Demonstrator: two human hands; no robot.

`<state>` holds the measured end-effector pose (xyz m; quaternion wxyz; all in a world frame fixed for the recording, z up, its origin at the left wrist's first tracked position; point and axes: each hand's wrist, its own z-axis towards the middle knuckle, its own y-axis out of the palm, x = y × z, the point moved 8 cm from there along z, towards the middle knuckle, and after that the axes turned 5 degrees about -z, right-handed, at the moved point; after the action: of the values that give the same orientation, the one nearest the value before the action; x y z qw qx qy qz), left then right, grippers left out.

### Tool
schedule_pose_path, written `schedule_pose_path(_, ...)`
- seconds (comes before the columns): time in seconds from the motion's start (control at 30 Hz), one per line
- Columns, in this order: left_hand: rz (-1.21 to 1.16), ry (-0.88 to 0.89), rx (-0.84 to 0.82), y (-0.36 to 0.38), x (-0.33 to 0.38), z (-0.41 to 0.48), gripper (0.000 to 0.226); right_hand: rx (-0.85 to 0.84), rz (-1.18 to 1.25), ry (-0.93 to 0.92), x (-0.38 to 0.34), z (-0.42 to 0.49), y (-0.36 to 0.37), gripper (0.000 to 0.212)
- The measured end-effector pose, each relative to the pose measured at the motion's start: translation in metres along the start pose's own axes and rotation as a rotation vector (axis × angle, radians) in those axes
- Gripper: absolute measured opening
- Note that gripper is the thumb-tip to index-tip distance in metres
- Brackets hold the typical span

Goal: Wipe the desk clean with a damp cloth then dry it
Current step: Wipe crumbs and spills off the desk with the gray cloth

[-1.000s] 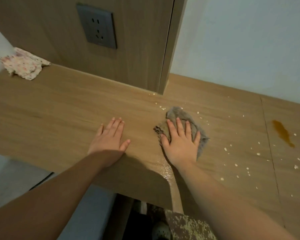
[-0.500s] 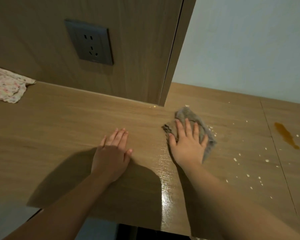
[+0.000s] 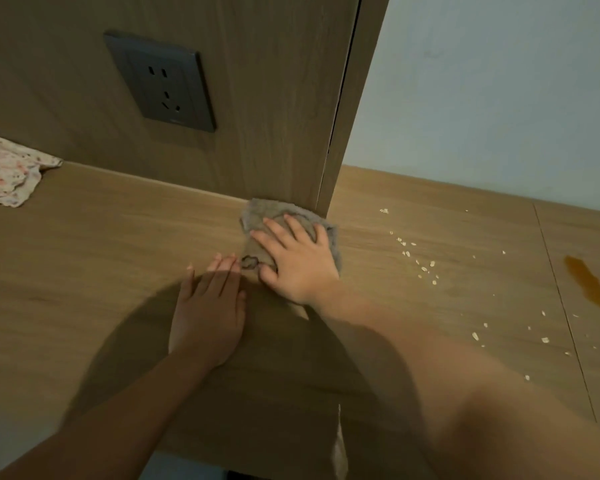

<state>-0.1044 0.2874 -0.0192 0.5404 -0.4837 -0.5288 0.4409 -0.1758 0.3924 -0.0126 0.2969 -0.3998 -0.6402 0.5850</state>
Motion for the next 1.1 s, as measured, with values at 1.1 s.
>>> schedule_pose_path(1.1, 0.008, -0.102, -0.117, 0.015, 0.072, 0.046, 0.068, 0.004, -0.02, 0.331, 0.149, -0.033, -0.001, 0.057)
